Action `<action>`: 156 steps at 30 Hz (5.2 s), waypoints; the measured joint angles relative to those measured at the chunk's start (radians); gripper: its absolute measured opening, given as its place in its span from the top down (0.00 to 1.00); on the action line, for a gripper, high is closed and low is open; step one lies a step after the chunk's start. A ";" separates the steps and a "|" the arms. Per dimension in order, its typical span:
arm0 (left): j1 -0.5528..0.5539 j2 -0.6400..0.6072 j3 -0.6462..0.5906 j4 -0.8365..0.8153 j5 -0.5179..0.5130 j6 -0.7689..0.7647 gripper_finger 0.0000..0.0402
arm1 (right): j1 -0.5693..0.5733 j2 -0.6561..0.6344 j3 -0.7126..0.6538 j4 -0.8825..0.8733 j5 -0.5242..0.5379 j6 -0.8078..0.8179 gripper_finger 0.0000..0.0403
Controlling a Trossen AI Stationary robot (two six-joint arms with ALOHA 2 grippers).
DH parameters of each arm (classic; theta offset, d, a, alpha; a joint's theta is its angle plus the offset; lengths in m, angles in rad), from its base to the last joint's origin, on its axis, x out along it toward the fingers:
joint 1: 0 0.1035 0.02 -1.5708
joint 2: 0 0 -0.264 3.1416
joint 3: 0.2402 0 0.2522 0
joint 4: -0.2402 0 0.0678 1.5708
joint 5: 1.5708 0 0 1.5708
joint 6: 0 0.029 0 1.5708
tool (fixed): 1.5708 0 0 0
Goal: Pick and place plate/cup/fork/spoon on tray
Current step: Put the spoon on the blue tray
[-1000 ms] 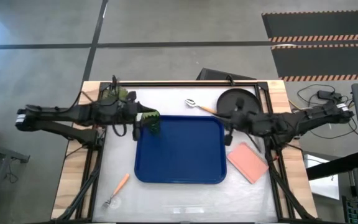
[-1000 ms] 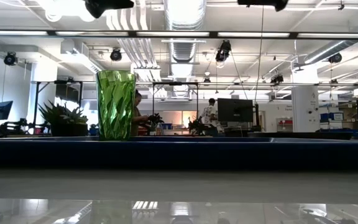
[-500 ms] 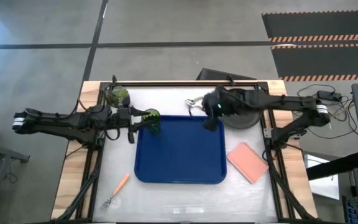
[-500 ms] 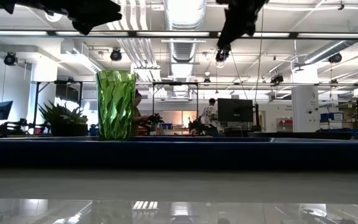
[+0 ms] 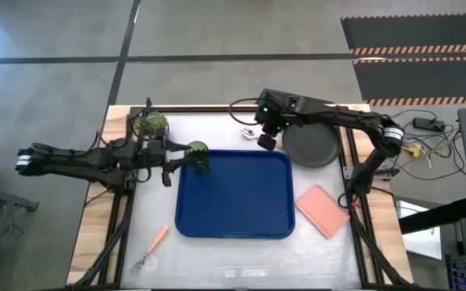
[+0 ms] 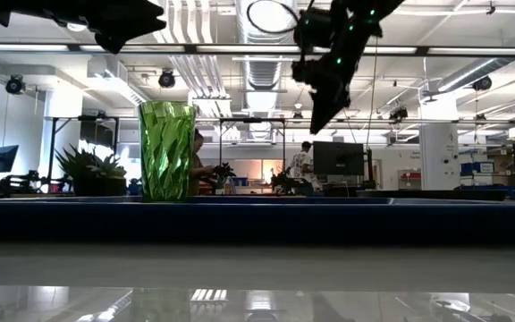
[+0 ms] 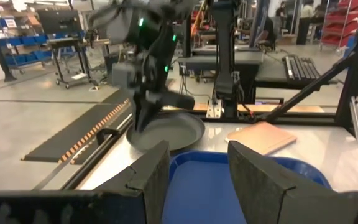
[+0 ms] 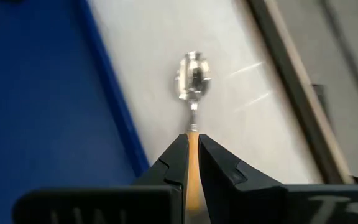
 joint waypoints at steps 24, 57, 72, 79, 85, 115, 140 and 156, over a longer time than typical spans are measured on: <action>0.000 -0.078 -0.021 -0.004 -0.002 0.021 0.64 | -0.079 0.186 -0.099 0.259 -0.127 -0.202 0.50; 0.000 -0.077 -0.021 -0.002 -0.002 0.019 0.64 | -0.157 0.199 -0.396 0.624 -0.152 -0.147 0.76; 0.000 -0.081 -0.020 -0.001 -0.002 0.019 0.64 | -0.155 0.154 -0.317 0.604 -0.153 -0.112 0.92; 0.000 -0.080 -0.020 -0.002 -0.003 0.019 0.64 | -0.147 0.064 -0.216 0.514 -0.098 -0.001 0.92; 0.000 -0.079 -0.020 -0.001 -0.003 0.019 0.64 | -0.120 -0.023 -0.116 0.358 -0.097 0.294 0.92; 0.000 -0.071 -0.020 -0.003 -0.003 0.041 0.64 | 0.633 0.112 -0.100 -0.024 0.295 1.601 0.91; 0.000 -0.093 -0.020 -0.002 -0.003 0.151 0.64 | 0.753 0.273 -0.112 -0.282 0.349 2.131 0.92; 0.000 -0.099 -0.020 -0.002 -0.003 0.151 0.64 | 0.753 0.336 -0.113 -0.273 0.344 2.062 0.90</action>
